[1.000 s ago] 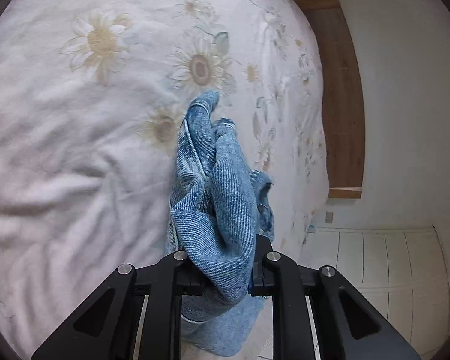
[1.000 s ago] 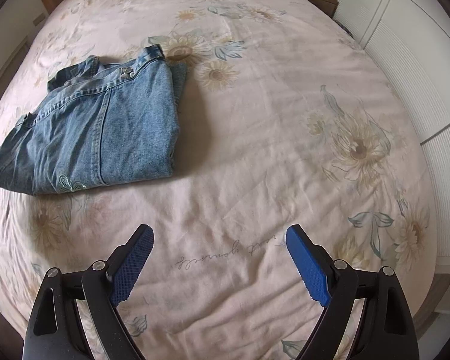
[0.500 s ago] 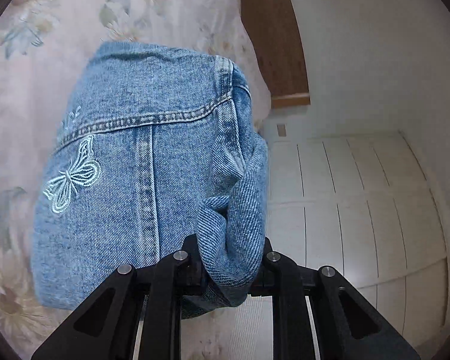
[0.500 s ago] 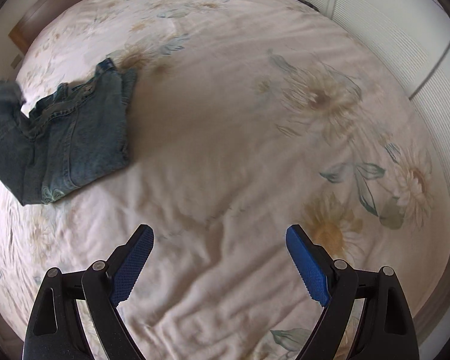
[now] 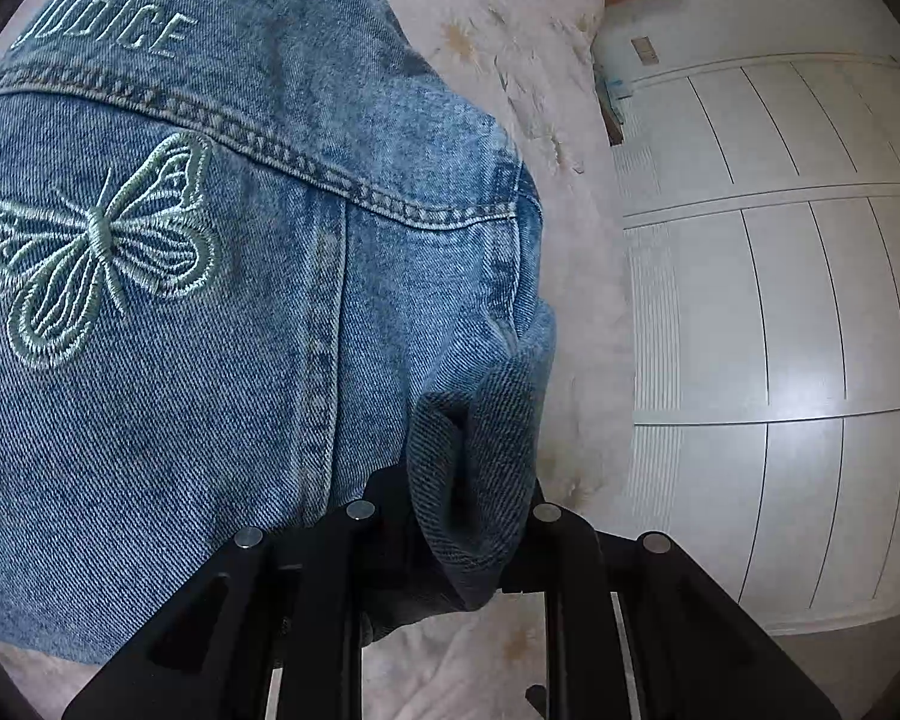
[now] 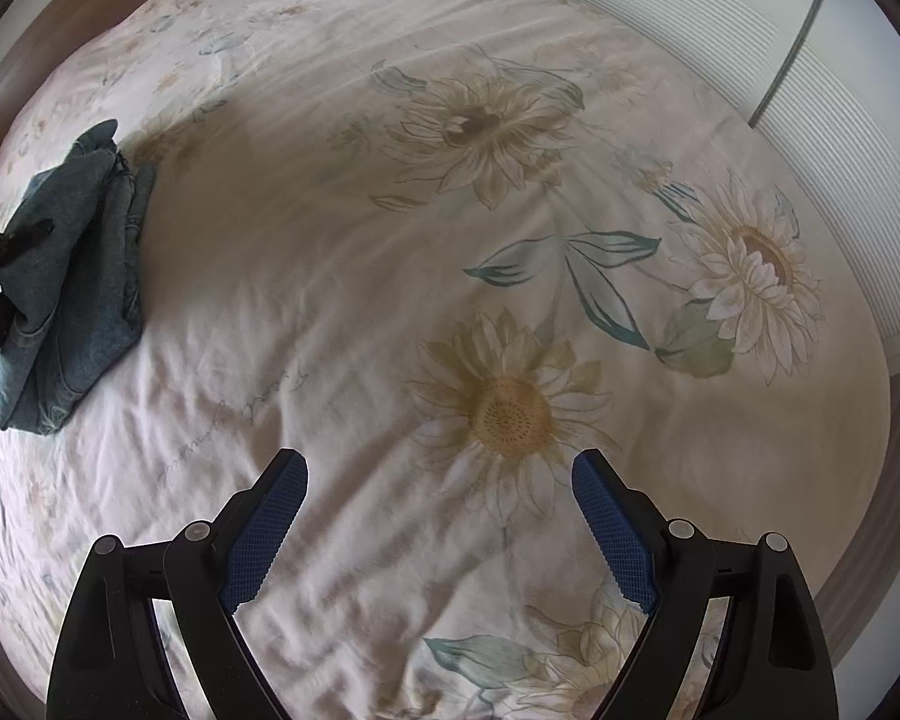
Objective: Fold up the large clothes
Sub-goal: 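Lift the jacket edge with the left tool and flip the bundle over, then lower the flipped jacket onto the bed with the left tool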
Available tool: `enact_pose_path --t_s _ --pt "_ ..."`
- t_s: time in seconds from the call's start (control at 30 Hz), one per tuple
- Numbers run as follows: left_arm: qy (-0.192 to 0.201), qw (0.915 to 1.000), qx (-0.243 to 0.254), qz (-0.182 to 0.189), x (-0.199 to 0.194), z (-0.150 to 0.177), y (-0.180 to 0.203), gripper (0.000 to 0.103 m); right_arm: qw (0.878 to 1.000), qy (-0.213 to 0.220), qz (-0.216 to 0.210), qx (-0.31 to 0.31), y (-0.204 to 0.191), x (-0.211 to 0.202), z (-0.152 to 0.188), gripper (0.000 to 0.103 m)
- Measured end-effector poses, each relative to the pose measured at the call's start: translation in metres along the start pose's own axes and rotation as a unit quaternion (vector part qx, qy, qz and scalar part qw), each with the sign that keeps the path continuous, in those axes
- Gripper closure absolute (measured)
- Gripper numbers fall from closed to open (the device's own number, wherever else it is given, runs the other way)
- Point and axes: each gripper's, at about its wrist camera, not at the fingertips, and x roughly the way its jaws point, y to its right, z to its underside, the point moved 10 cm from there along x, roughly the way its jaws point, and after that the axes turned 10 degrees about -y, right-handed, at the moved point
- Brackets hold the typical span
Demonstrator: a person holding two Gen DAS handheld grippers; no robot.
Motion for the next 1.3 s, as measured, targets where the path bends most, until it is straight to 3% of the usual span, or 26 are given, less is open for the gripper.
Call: enact_pose_path --t_s 0.13,0.23,0.37,0.5,0.67,0.87,1.03,1.13,1.3 --pt "-0.004 0.9997 0.009 -0.024 0.014 0.010 0.008 0.089 1.000 -0.005 0.001 0.000 0.001 0.004 0.003 0.012" --pt "-0.029 0.9976 0.017 -0.060 0.042 0.023 0.006 0.086 1.000 -0.007 0.000 -0.005 -0.004 0.007 0.002 0.012" --pt "-0.058 0.9954 0.015 -0.074 0.066 0.026 0.000 0.081 0.999 -0.004 0.004 -0.033 -0.017 0.004 -0.001 0.012" --pt "-0.069 0.9968 0.016 -0.039 0.074 0.028 0.021 0.057 0.999 0.004 0.008 -0.052 -0.025 -0.005 -0.006 0.012" --pt "-0.096 0.9941 0.049 -0.005 0.078 0.039 0.050 0.057 0.998 0.007 0.013 -0.054 -0.029 -0.009 -0.010 0.012" --pt "-0.099 0.9890 0.110 -0.007 0.051 0.067 0.056 0.057 0.997 0.013 0.007 -0.077 -0.053 -0.014 -0.018 0.012" --pt "-0.056 0.9857 0.148 -0.058 -0.004 0.063 0.018 0.057 0.991 0.022 -0.011 -0.131 -0.104 -0.019 -0.029 0.012" --pt "-0.029 0.9824 0.155 -0.101 -0.031 0.044 -0.006 0.057 0.983 0.032 -0.030 -0.178 -0.150 -0.024 -0.037 0.012" --pt "-0.014 0.9765 0.164 -0.139 -0.054 0.047 -0.038 0.057 0.961 0.047 -0.059 -0.267 -0.234 -0.025 -0.049 0.012"
